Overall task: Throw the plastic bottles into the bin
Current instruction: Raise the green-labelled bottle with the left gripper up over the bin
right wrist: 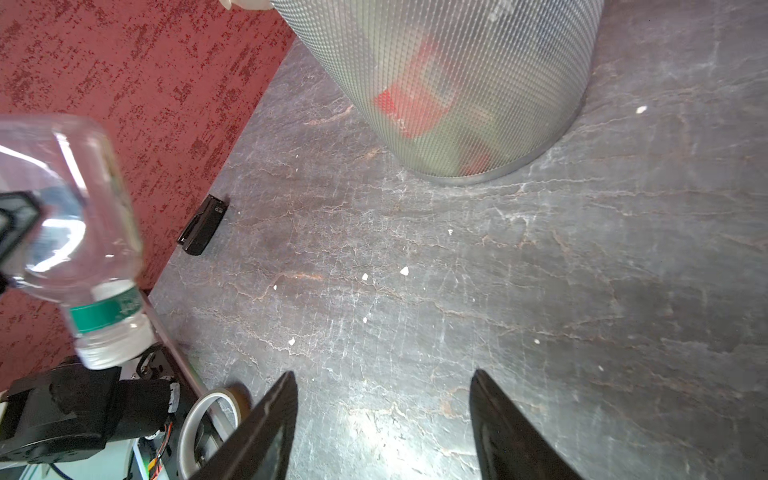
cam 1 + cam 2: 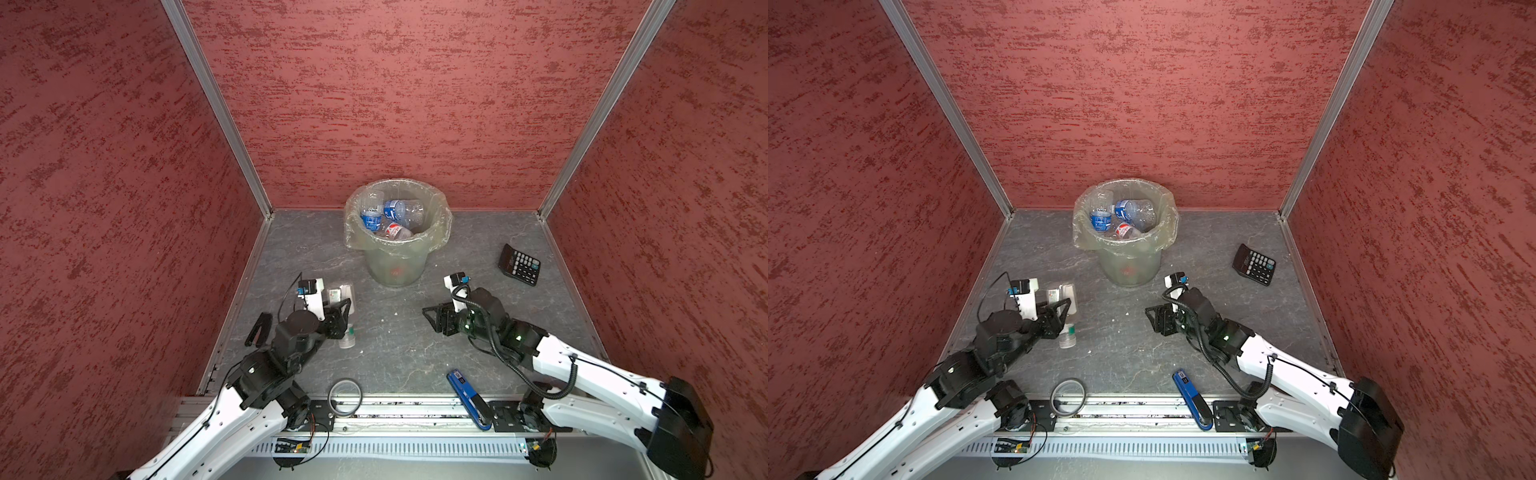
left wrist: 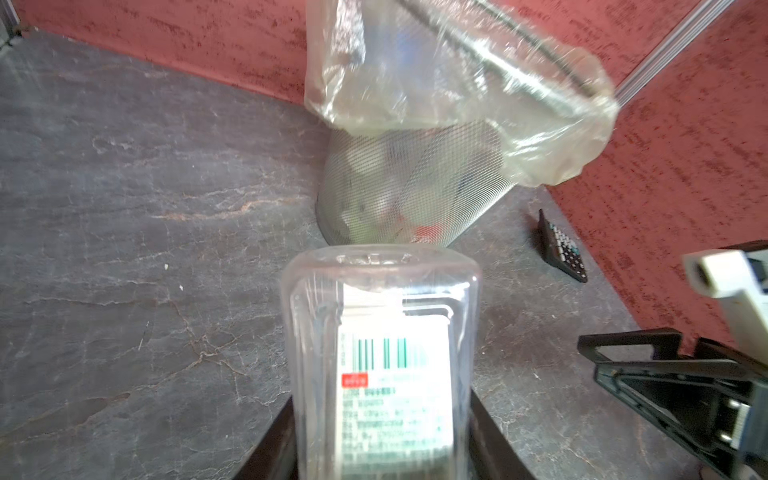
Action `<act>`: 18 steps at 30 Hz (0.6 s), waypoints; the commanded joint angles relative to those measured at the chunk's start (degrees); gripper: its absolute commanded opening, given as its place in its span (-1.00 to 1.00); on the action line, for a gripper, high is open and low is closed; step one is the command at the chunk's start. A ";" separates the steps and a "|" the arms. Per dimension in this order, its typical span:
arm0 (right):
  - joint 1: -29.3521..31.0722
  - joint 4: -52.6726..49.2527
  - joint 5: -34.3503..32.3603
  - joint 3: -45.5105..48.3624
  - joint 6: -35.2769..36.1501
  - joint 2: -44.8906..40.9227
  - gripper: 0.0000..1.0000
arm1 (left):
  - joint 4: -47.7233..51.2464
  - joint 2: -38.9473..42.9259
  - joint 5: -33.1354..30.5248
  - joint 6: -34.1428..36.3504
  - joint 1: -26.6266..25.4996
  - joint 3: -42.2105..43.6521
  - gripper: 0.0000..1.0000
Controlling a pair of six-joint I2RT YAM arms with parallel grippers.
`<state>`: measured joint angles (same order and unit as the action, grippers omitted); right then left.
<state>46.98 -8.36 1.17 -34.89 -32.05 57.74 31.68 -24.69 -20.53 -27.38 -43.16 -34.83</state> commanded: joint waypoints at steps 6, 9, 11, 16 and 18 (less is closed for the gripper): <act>-0.49 -3.13 -3.67 -2.46 0.85 -2.66 0.33 | -0.67 0.89 -10.12 6.72 -7.33 -10.56 -0.24; -0.49 -3.92 -4.46 -2.38 0.76 -4.03 0.33 | -4.72 -3.89 -9.66 10.92 -7.91 -15.64 -0.25; -0.49 -4.46 -4.88 -2.28 0.64 -5.13 0.33 | -9.22 -8.86 -8.64 15.16 -7.86 -18.89 -0.25; -0.51 -6.36 -5.36 -3.28 0.32 -7.21 0.33 | -20.59 -24.39 -3.18 23.25 -6.06 -28.93 -0.23; -0.49 -6.95 -5.39 -3.81 0.30 -7.69 0.33 | -22.86 -33.02 2.75 23.63 -1.97 -35.18 -0.22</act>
<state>46.76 -13.54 -2.24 -36.16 -31.51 51.09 17.23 -50.35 -24.36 -8.75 -48.40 -64.64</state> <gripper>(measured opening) 0.663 0.473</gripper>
